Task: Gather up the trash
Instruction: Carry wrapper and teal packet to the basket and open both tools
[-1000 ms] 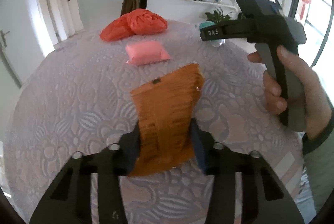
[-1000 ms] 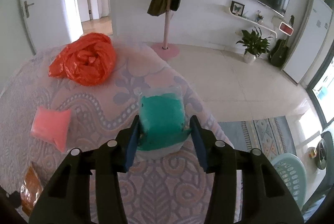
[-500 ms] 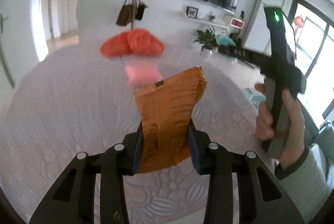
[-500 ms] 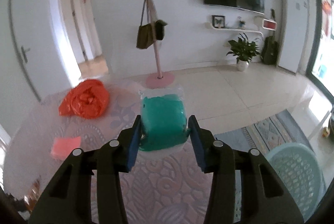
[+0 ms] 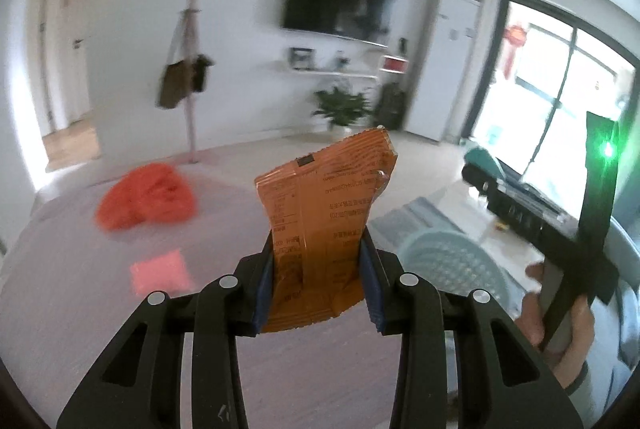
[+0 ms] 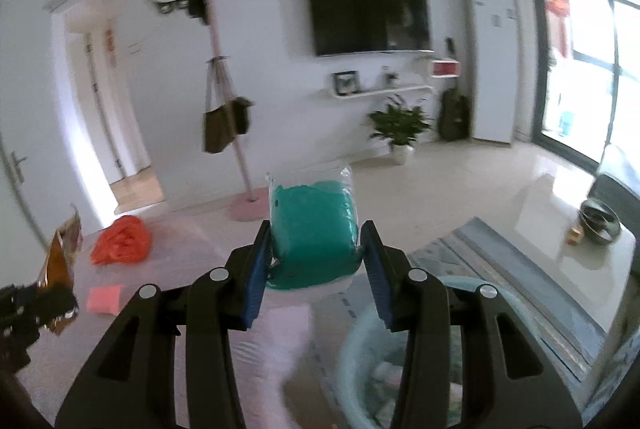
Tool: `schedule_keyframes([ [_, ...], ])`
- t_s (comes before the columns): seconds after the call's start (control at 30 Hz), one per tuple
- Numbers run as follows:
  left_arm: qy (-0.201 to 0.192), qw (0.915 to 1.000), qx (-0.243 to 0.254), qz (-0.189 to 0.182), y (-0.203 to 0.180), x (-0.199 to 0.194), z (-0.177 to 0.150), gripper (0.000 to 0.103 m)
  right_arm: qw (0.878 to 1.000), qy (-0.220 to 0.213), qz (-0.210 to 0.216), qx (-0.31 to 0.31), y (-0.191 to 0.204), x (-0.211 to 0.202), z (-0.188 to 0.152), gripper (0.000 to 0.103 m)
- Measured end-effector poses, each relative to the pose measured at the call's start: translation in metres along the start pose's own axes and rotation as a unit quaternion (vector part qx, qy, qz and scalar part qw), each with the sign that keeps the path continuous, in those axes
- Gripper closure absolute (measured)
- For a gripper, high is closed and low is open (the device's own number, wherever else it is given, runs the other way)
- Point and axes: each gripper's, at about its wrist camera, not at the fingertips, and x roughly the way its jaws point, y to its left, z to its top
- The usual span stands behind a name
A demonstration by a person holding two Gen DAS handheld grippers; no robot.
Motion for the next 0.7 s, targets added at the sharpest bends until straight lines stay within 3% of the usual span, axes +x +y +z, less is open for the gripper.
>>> schedule_keyframes([
  [0.13, 0.024, 0.9985, 0.018, -0.045, -0.042, 0.038, 0.009, 0.067, 0.998, 0.029, -0.011, 0.046, -0.047, -0.002, -0.009, 0.062],
  [0.23, 0.053, 0.9951, 0.02, -0.082, -0.069, 0.07, 0.01, 0.067, 0.996, 0.042, -0.064, 0.04, -0.07, 0.001, -0.02, 0.062],
  [0.4, 0.103, 0.9865, 0.023, -0.125, -0.1, 0.119, -0.001, 0.067, 0.988, 0.09, -0.083, 0.095, -0.116, 0.016, -0.043, 0.062],
  [0.57, 0.157, 0.9775, 0.04, -0.136, -0.12, 0.157, -0.023, 0.067, 0.979, 0.126, -0.137, 0.08, -0.136, 0.028, -0.062, 0.061],
  [0.7, 0.179, 0.9725, 0.042, -0.143, -0.124, 0.174, -0.032, 0.065, 0.976, 0.144, -0.132, 0.094, -0.145, 0.035, -0.072, 0.059],
])
